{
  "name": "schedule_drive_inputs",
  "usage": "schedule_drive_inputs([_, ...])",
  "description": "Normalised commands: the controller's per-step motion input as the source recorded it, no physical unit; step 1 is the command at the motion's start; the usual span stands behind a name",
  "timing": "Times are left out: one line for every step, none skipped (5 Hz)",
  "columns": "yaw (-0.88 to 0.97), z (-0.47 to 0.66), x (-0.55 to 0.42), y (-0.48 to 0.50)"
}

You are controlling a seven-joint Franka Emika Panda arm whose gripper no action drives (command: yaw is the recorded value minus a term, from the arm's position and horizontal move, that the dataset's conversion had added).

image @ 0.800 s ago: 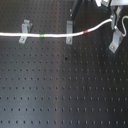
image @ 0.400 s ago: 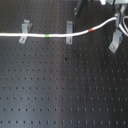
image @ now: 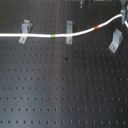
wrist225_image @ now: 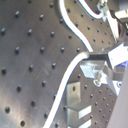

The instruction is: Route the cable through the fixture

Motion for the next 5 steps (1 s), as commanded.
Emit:
schedule_drive_inputs([0.0, -0.18, 0.436, -0.246])
schedule_drive_inputs([-0.03, 0.01, 0.529, -0.146])
schedule_drive_inputs([-0.01, 0.06, 0.52, -0.105])
schedule_drive_inputs([-0.04, 0.11, 0.491, -0.054])
schedule_drive_inputs([-0.08, 0.01, 0.324, -0.033])
